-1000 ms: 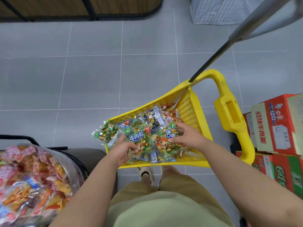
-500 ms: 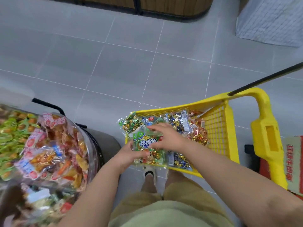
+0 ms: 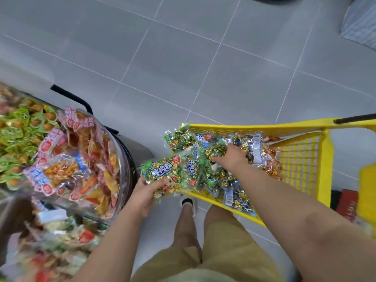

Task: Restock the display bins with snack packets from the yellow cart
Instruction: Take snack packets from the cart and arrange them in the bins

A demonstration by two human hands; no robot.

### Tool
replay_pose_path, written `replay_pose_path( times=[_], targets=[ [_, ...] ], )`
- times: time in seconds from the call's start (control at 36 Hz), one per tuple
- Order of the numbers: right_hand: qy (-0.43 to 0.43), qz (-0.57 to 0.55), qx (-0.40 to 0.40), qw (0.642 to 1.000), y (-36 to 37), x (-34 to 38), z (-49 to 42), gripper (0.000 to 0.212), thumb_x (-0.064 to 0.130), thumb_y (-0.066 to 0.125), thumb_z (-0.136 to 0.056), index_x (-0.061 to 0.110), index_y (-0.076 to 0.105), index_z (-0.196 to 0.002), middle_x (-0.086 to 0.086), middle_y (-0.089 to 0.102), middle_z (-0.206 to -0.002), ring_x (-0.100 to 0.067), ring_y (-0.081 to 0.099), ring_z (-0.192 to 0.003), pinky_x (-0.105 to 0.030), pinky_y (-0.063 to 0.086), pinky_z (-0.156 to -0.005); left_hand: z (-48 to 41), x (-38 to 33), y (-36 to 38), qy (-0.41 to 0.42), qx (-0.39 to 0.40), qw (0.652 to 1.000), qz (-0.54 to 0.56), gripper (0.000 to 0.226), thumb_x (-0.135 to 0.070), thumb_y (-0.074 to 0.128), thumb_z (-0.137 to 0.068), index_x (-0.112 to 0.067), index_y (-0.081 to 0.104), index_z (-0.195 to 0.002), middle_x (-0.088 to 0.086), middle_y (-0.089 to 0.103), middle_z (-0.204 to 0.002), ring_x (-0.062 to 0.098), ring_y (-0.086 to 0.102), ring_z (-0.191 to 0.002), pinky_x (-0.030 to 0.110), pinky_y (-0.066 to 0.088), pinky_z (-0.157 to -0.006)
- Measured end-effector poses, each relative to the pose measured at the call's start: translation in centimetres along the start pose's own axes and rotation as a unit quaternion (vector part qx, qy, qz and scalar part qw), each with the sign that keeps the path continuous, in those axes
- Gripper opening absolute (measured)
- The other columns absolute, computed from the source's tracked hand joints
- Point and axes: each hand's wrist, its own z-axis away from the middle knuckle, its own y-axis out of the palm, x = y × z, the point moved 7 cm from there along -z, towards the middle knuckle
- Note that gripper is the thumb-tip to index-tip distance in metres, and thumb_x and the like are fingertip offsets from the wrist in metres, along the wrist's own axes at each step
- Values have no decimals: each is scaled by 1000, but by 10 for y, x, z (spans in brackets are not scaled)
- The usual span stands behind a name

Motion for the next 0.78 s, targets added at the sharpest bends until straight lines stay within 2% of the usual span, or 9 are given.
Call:
replay_pose_path(
  times=[0.08,0.17,0.22,0.28,0.36,0.44,0.56,0.67,0.78],
  targets=[
    [35,56,-4,998,1,-3,-1,92,62,71,-68,10,36,-135,-13,47,-133,-33,39,-124,-42,41,-92,-4,1,-5,-3,6,1000,8,58,-10,81,-57,-22,49,-104,14,65,-116,34,62,-107,56,49,-94],
    [43,51,11,998,6,-3,-5,111,62,73,-66,7,18,-146,-16,37,-143,-34,33,-131,-43,35,-103,-7,3,-12,-18,-6,1000,12,69,-5,78,-71,-18,39,-126,12,62,-122,30,64,-105,48,55,-81],
    [49,14,24,998,7,-3,-4,115,59,76,-64,7,14,-147,-16,38,-143,-34,37,-131,-44,39,-103,-9,5,-17,-29,-15,999,14,95,-6,78,-73,-20,20,-148,16,48,-139,33,57,-117,50,53,-86],
    [54,-12,23,998,3,-5,-1,117,58,80,-61,7,17,-145,-15,42,-140,-34,41,-129,-44,42,-99,-9,4,-19,-30,-17,999,16,107,-8,79,-70,-21,12,-152,18,43,-144,34,54,-120,48,54,-83],
    [50,-78,6,996,-4,-12,9,112,51,84,-59,3,25,-140,-16,45,-136,-33,45,-125,-41,45,-94,-5,0,-20,-24,-12,1000,12,115,-13,82,-61,-21,13,-152,18,39,-148,35,49,-126,52,53,-86],
    [78,-208,9,975,-6,-29,20,109,41,86,-62,1,23,-142,-17,41,-142,-34,41,-129,-40,40,-99,2,-5,-20,-21,-11,1000,2,121,-16,84,-53,-20,15,-152,16,39,-147,35,49,-127,55,51,-91],
    [82,-248,28,965,-8,-50,36,95,37,79,-73,1,26,-144,-17,38,-145,-36,42,-128,-43,41,-100,12,-11,-13,-5,-7,1000,-6,111,-13,84,-58,-17,20,-149,14,48,-138,31,56,-118,54,51,-92],
    [86,-301,62,948,-9,-59,52,97,38,77,-75,0,22,-145,-19,33,-148,-38,41,-128,-50,41,-102,19,-7,-3,10,-19,1000,4,99,-11,83,-67,-14,24,-147,13,45,-142,32,53,-123,57,46,-98],
    [54,-348,93,931,-24,-50,64,96,39,77,-74,7,23,-147,-15,37,-146,-35,41,-129,-48,36,-104,32,-2,8,25,-24,999,20,82,-10,82,-71,-12,33,-137,13,55,-132,30,58,-115,56,44,-100]
  ],
)
